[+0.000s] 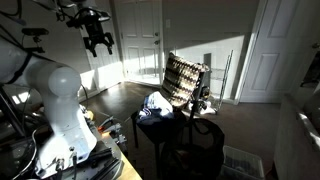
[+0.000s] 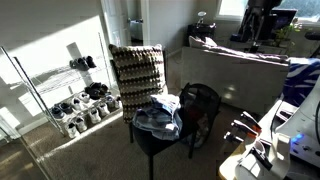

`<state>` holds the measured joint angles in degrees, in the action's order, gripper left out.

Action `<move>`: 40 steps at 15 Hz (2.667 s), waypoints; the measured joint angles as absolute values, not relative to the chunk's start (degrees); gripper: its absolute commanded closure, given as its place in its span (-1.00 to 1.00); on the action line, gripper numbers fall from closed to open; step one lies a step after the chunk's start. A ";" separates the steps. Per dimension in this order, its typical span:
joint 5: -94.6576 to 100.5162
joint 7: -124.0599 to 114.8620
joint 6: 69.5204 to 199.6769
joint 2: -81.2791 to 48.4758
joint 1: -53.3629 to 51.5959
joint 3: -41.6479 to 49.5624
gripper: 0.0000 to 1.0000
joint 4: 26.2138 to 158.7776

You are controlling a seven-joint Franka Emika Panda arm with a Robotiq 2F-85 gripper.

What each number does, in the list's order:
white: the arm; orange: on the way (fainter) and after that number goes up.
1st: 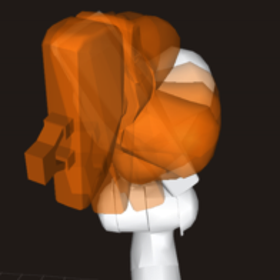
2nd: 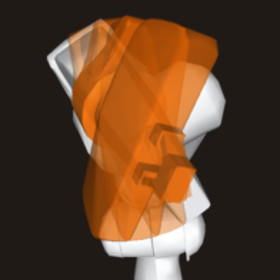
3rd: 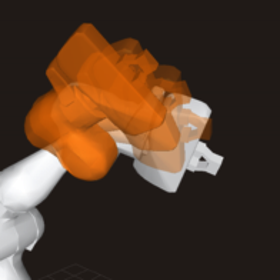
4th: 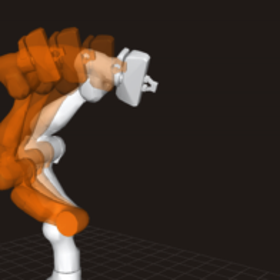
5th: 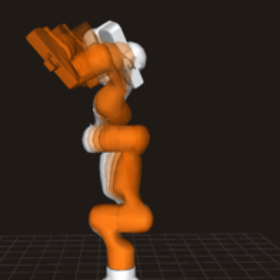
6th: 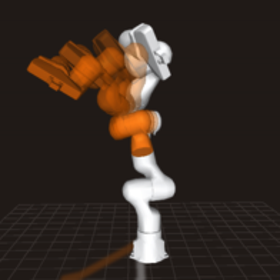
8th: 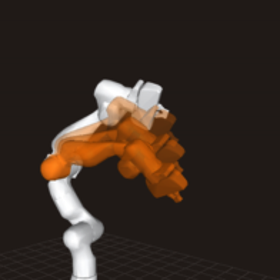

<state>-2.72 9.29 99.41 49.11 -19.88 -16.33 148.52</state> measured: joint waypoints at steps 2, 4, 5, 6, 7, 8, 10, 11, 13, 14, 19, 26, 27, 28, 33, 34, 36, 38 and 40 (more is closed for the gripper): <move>-5.75 3.73 102.09 46.76 -22.85 -22.38 -1.00 148.41; -7.16 -2.10 105.51 42.28 -24.02 -28.34 -1.00 147.02; -7.52 -4.82 107.22 39.28 -23.35 -30.87 -1.00 145.79; -7.75 -6.64 108.80 36.13 -21.53 -32.99 -1.00 144.40; -7.77 -7.49 110.41 32.86 -19.29 -34.20 -1.00 142.89; -7.67 -7.65 111.98 29.41 -17.40 -34.25 -1.00 141.24; -7.38 -7.65 113.05 23.69 -15.63 -33.11 -1.00 138.30; -7.35 -7.65 113.06 22.00 -15.47 -32.66 -1.00 137.39; -7.34 -7.86 113.06 20.92 -15.54 -32.65 -1.00 136.68; -7.34 -7.98 113.06 20.97 -15.67 -32.68 -1.00 136.64; -7.34 -8.21 113.06 21.11 -15.97 -32.71 -1.00 136.64; -7.21 -9.26 111.53 20.93 -20.38 -30.96 -1.00 137.13; -6.63 -10.24 111.57 20.78 -20.83 -31.02 -1.00 137.11; -5.62 -11.23 111.82 20.55 -20.96 -31.04 -1.00 136.94; -0.08 -15.93 112.47 16.04 -18.55 -29.17 -1.00 132.38; 0.33 -16.14 112.47 14.65 -17.93 -28.27 -1.00 130.89; 0.48 -16.14 112.48 11.78 -17.05 -26.32 -1.00 127.69; 0.52 -16.14 112.48 9.07 -16.68 -24.78 -1.00 124.65; 0.52 -16.14 112.48 6.80 -16.68 -23.80 -1.00 122.41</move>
